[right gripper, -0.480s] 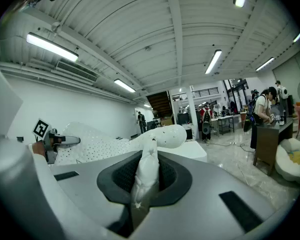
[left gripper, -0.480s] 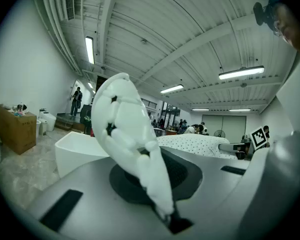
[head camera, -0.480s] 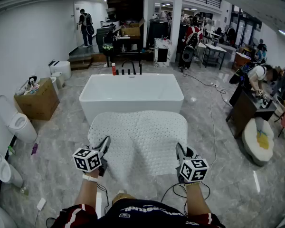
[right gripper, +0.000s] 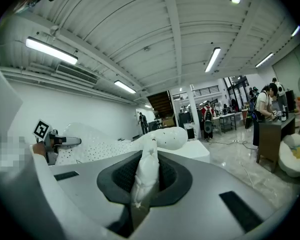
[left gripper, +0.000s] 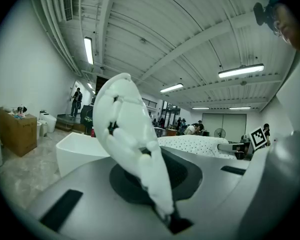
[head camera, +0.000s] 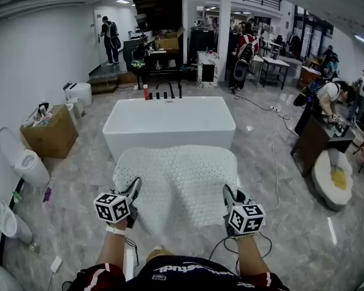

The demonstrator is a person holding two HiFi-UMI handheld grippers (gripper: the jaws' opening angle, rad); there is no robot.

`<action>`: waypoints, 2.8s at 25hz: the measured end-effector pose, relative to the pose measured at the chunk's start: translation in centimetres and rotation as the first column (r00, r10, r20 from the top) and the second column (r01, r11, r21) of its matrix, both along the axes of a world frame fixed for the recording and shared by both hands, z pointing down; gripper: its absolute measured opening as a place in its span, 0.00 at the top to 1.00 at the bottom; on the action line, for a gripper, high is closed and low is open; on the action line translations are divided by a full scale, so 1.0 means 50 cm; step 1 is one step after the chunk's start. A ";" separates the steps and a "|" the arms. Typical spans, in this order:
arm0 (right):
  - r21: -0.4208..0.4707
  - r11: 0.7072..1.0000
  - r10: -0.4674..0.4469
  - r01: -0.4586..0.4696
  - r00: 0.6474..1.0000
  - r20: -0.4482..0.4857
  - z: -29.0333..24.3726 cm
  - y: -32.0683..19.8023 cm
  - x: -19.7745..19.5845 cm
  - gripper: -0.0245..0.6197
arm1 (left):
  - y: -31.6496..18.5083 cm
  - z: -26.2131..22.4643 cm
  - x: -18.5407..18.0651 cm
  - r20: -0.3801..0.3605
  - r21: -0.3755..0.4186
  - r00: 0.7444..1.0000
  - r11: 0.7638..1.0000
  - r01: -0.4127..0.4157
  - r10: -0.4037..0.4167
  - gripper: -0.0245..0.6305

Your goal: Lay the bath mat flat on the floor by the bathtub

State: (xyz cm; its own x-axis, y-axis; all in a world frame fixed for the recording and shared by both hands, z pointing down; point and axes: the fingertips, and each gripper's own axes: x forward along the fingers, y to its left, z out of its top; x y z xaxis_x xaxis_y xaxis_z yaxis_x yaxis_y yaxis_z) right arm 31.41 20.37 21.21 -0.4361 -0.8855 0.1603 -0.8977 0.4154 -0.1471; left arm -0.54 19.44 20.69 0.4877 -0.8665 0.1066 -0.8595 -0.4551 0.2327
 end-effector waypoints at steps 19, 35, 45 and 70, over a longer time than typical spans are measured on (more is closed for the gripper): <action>0.022 0.995 -0.100 0.101 0.995 -0.030 0.002 0.032 -0.011 0.90 | -0.001 -0.021 0.018 0.035 0.022 0.999 1.000 0.021 -0.022 0.93; 0.006 0.990 -0.143 0.143 0.990 -0.004 0.031 0.035 -0.026 0.89 | 0.024 -0.024 0.020 0.026 0.013 0.998 0.998 0.059 -0.059 0.93; 0.011 0.991 -0.137 0.137 0.991 -0.002 0.045 0.017 -0.028 0.89 | 0.003 0.003 0.006 -0.006 0.006 0.997 0.997 0.079 -0.079 0.93; -0.006 0.992 -0.122 0.122 0.992 -0.029 0.010 -0.120 -0.064 0.89 | -0.103 -0.004 -0.050 -0.008 0.001 0.997 0.997 0.078 -0.078 0.93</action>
State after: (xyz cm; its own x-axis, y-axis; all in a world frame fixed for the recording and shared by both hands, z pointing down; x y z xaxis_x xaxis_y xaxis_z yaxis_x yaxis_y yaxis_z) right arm 28.21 14.37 21.73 -0.5363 -0.8250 0.1781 -0.8440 0.5218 -0.1240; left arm -3.06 14.30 20.51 0.4194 -0.9021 0.1019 -0.8905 -0.3870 0.2391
